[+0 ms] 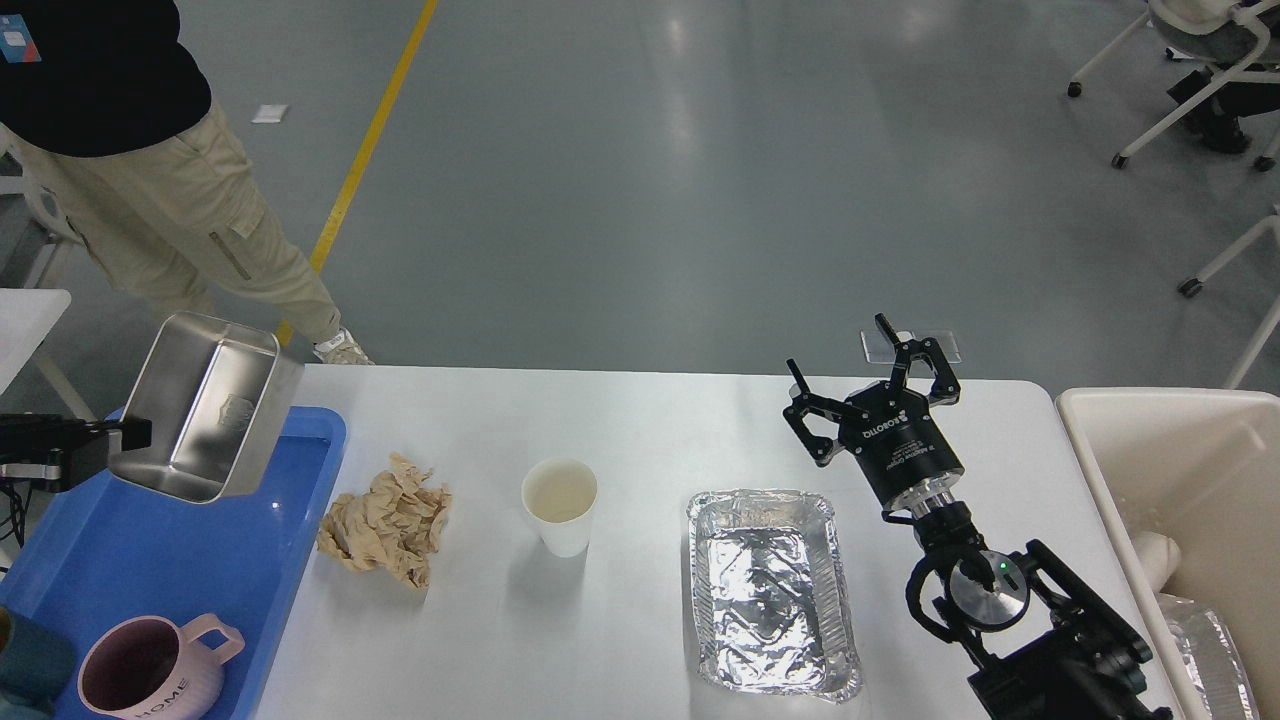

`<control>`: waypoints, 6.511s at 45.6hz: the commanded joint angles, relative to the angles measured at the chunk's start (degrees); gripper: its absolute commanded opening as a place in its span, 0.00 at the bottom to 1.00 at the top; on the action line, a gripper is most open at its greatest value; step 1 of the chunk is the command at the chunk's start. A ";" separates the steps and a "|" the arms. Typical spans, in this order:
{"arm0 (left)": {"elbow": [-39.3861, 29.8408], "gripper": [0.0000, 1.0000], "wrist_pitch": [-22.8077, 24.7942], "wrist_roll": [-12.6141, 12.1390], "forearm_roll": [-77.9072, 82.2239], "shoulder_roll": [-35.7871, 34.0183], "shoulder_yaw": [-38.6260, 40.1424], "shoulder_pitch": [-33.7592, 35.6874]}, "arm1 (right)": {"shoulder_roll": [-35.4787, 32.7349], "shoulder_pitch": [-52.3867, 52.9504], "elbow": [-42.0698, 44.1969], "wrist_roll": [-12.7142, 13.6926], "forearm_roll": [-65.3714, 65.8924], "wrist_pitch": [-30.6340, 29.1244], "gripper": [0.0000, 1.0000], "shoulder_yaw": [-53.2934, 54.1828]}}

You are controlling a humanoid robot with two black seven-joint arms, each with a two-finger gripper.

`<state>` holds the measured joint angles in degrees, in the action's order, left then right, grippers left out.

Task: Tidy desktop

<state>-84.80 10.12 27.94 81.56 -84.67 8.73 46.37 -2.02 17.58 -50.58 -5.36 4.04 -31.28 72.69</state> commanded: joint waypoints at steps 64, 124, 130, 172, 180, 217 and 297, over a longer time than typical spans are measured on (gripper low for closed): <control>50.96 0.06 -12.49 -2.54 -2.11 36.86 -15.23 -8.22 | -0.88 -1.14 -1.45 0.00 0.01 -0.01 1.00 -0.09; 38.92 0.89 -12.50 -1.65 -32.07 38.88 19.56 -12.26 | -0.97 -1.23 -1.01 0.09 0.01 -0.01 1.00 -0.97; 39.10 0.89 -12.50 -5.52 -38.74 39.15 20.27 -13.05 | -0.88 -1.14 -0.93 0.09 0.01 0.08 1.00 -1.32; 22.76 0.95 -5.20 -7.90 -51.68 45.12 36.88 -22.98 | -1.06 -0.96 -0.31 0.09 0.10 1.22 1.00 -1.23; 21.00 0.96 0.16 -8.16 -51.68 45.65 43.99 -27.11 | -1.06 -0.97 0.57 0.09 0.10 1.31 1.00 -1.23; 22.93 0.97 10.35 0.81 -58.08 48.99 49.71 -34.76 | -4.31 -0.96 -0.22 0.09 0.10 2.54 1.00 -1.14; 22.93 0.97 12.29 -13.43 -72.16 60.24 59.12 -35.56 | -84.80 -10.28 -38.01 -2.46 25.76 -0.36 1.00 -15.65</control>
<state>-62.01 22.22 15.06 9.40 -24.50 68.04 10.40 -77.55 7.23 -84.42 -7.87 29.71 -30.27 58.08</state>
